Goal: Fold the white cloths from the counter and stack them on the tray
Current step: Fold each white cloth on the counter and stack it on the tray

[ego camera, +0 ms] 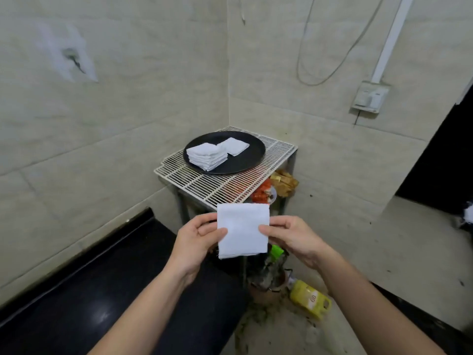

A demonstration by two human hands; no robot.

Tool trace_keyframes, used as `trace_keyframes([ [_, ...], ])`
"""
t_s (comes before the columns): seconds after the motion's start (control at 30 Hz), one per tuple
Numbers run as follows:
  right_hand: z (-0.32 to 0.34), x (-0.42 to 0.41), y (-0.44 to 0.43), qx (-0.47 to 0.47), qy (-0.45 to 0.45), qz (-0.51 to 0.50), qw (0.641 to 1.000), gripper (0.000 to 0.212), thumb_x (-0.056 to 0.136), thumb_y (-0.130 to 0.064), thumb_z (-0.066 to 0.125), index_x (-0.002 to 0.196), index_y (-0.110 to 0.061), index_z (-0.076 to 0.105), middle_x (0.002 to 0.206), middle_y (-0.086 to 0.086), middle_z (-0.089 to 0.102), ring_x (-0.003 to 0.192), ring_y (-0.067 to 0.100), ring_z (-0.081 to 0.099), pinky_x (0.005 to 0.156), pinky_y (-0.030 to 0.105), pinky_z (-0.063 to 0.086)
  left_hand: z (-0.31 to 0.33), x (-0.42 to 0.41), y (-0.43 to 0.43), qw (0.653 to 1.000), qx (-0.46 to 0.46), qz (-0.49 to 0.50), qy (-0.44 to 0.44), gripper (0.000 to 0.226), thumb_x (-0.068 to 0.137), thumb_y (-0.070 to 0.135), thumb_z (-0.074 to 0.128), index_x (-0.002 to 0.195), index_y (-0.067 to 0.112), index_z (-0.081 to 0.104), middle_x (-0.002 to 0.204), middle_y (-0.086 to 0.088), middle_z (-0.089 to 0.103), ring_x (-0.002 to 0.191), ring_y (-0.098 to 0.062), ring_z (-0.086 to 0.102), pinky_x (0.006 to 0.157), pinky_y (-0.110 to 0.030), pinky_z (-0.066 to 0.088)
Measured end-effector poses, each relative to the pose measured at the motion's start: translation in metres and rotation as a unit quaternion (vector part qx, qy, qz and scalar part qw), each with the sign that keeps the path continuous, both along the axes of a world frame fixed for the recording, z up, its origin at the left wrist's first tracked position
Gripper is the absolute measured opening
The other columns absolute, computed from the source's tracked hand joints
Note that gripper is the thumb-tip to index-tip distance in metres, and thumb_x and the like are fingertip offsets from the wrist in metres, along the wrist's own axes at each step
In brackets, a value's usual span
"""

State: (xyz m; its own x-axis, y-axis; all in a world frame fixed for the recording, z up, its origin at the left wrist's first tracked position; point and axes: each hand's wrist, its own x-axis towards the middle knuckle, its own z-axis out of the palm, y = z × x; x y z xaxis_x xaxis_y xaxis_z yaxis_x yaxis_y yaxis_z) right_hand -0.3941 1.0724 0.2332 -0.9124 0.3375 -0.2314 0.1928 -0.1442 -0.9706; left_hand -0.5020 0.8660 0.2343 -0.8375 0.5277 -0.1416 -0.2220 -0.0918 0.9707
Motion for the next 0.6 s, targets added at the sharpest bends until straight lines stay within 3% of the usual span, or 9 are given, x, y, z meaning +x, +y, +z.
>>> trace_keyframes([
  [0.2,0.007,-0.073,0.050,0.032,0.051,-0.075,0.995,0.014,0.096,-0.009,0.063,0.106,-0.003,0.069,0.089,0.003,0.077,0.075,0.010,0.071,0.066,0.017,0.053,0.011,-0.070,0.068,1.000,0.008,0.010,0.017,0.027,0.086,0.001,0.071,0.112,0.008,0.065,0.098,-0.011,0.076,0.084,-0.023,0.073,0.062,-0.028,0.056],
  [0.4,-0.002,-0.155,0.121,0.091,0.031,-0.084,0.992,0.018,0.096,-0.024,0.066,0.112,-0.017,0.071,0.100,-0.002,0.078,0.094,0.017,0.073,0.076,0.024,0.058,-0.007,-0.129,0.144,0.996,0.004,0.073,-0.049,0.024,0.089,0.002,0.068,0.113,0.003,0.063,0.099,-0.014,0.076,0.087,-0.025,0.073,0.070,-0.035,0.061],
  [0.53,-0.004,-0.223,0.189,0.115,0.002,-0.026,0.993,0.019,0.094,-0.026,0.068,0.112,-0.021,0.073,0.102,-0.005,0.077,0.097,0.014,0.073,0.088,0.034,0.059,-0.014,-0.177,0.203,0.994,0.004,0.075,-0.079,0.033,0.091,0.003,0.064,0.124,0.004,0.059,0.106,-0.014,0.075,0.098,-0.028,0.072,0.080,-0.036,0.060],
  [0.6,0.003,-0.261,0.226,0.126,-0.026,0.016,0.992,0.021,0.094,-0.025,0.069,0.115,-0.022,0.072,0.105,-0.006,0.075,0.097,0.013,0.071,0.084,0.032,0.059,-0.013,-0.200,0.236,0.993,-0.012,0.094,-0.077,0.036,0.092,0.005,0.064,0.127,0.011,0.057,0.106,-0.010,0.075,0.097,-0.026,0.073,0.081,-0.039,0.059],
])
